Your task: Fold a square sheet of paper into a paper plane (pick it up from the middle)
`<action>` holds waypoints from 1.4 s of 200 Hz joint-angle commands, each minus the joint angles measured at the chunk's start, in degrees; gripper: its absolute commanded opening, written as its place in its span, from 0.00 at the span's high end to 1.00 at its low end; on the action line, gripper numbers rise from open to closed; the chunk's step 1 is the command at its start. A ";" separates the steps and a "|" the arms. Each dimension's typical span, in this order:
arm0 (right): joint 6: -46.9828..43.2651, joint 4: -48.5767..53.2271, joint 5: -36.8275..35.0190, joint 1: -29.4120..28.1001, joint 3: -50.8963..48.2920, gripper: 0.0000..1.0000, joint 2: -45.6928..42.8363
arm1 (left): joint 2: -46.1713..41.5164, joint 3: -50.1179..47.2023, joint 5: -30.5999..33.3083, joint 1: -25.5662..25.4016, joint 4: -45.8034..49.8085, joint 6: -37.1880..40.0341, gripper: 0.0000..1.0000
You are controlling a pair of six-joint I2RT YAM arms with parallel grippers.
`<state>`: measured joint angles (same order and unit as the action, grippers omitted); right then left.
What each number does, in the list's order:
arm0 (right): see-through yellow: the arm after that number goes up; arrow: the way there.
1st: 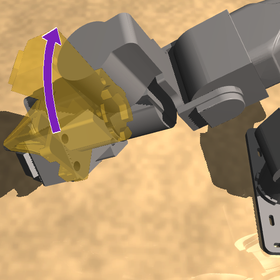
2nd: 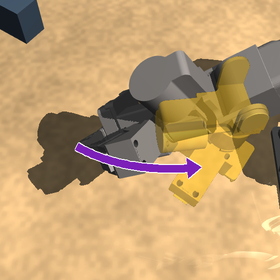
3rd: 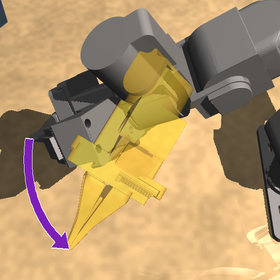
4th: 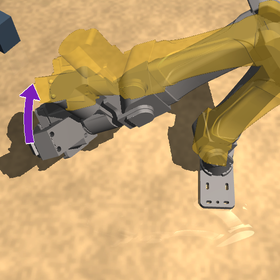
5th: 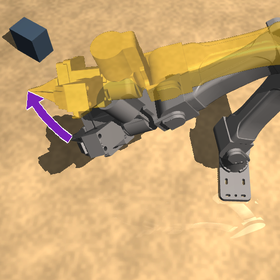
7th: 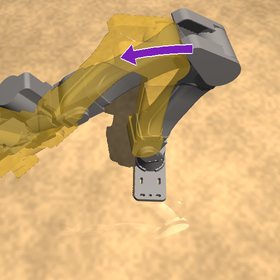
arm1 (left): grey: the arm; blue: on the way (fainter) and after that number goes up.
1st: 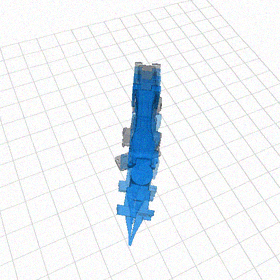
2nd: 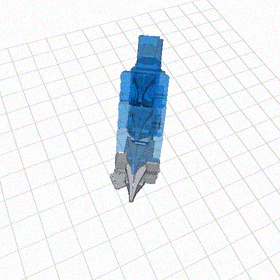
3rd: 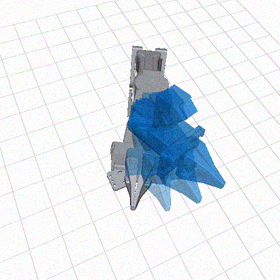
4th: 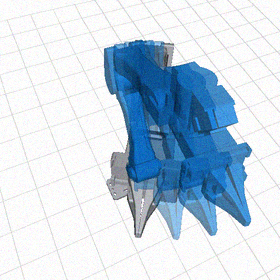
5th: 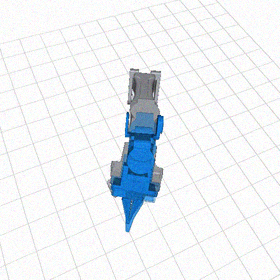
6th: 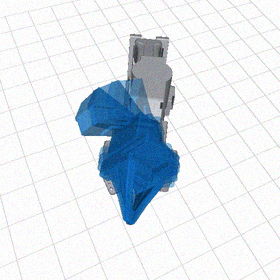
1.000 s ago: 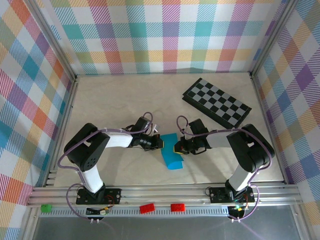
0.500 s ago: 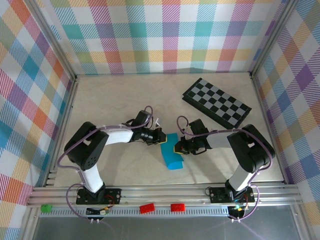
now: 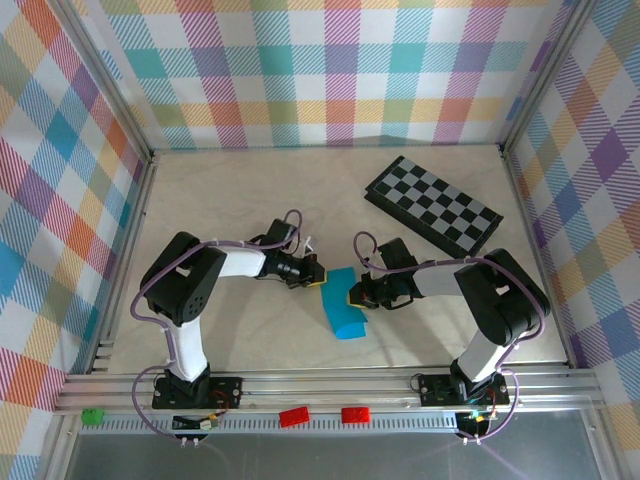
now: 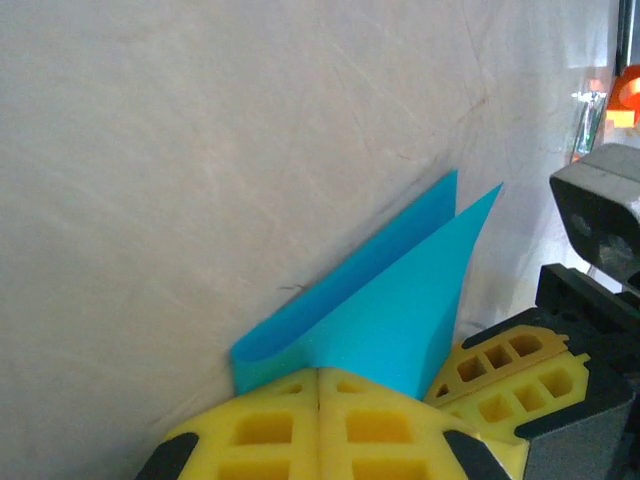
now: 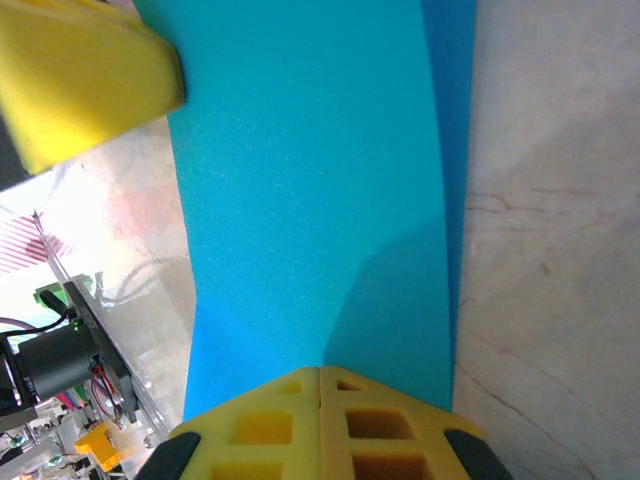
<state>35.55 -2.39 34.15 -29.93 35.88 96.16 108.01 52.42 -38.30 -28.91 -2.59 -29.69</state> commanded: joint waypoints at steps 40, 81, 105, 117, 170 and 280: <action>1.08 9.62 -10.16 0.58 -3.89 1.00 2.90 | -8.99 -0.91 8.28 1.21 5.25 -2.36 1.00; 1.23 9.86 -10.30 0.58 -3.67 1.00 2.79 | -9.32 -0.90 3.92 -2.70 1.75 -2.85 1.00; 1.16 10.12 -10.43 0.58 -3.71 1.00 2.55 | -5.25 -0.04 2.51 -3.01 0.33 -3.07 1.00; 1.22 9.97 -10.67 0.60 -3.89 1.00 2.44 | -3.32 0.32 2.18 -3.07 -0.95 -3.43 1.00; 1.62 9.47 -10.42 0.58 -4.54 1.00 2.27 | 1.78 1.47 5.31 -1.57 -1.55 -4.06 1.00; 2.08 8.01 -10.12 0.58 -6.35 1.00 1.78 | 2.16 5.10 11.17 2.88 1.60 -6.70 1.00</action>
<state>37.28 -5.37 33.12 -29.91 33.67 94.83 109.93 57.21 -31.83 -27.44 -1.61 -35.31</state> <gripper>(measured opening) 0.045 0.038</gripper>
